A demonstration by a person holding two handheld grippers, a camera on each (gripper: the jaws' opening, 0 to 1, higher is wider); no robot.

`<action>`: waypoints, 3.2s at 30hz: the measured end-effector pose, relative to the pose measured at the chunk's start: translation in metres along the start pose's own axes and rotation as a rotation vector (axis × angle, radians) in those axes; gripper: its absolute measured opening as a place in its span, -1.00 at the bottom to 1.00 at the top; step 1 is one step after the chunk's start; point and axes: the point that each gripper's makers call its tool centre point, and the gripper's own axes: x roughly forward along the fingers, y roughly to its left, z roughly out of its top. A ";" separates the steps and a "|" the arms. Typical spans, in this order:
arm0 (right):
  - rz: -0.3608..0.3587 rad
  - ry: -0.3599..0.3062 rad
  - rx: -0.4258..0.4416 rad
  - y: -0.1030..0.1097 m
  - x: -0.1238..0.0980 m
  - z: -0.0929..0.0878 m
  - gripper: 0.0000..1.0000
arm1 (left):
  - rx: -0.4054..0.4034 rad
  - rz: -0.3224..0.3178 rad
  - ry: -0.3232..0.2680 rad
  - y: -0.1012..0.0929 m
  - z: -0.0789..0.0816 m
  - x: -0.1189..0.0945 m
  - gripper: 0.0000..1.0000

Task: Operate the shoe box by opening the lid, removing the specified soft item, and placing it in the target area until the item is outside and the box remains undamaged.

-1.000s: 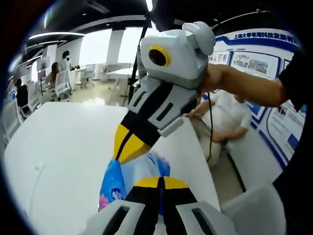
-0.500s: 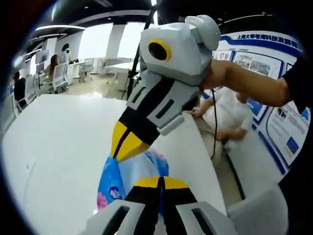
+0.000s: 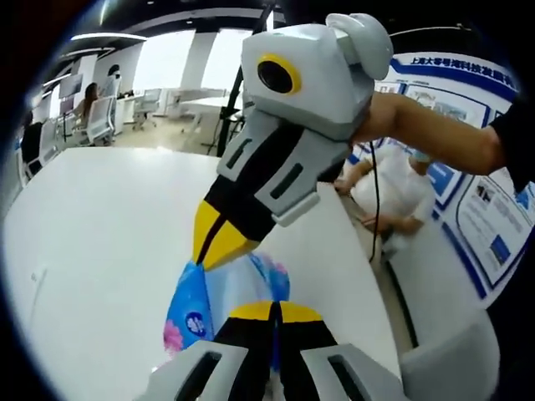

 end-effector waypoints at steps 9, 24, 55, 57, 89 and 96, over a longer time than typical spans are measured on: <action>-0.026 0.000 0.011 -0.010 0.002 -0.007 -1.00 | -0.015 -0.004 -0.015 0.000 0.008 0.009 -1.00; -0.046 -0.002 0.005 -0.019 0.004 -0.008 -1.00 | 0.018 0.014 -0.005 0.004 0.009 0.009 -1.00; -0.098 0.005 0.012 -0.014 -0.017 -0.005 -0.69 | 0.128 0.080 -0.019 0.000 0.013 -0.014 -0.62; -0.103 0.007 0.026 -0.012 -0.022 -0.005 -0.65 | 0.134 0.090 -0.025 -0.001 0.015 -0.018 -0.59; -0.223 -0.021 0.138 0.042 -0.075 0.019 -0.02 | 0.081 0.282 -0.162 -0.031 -0.002 -0.130 0.17; -0.221 -0.025 0.149 0.069 -0.080 0.026 0.11 | 0.038 0.333 -0.182 -0.034 -0.018 -0.158 0.30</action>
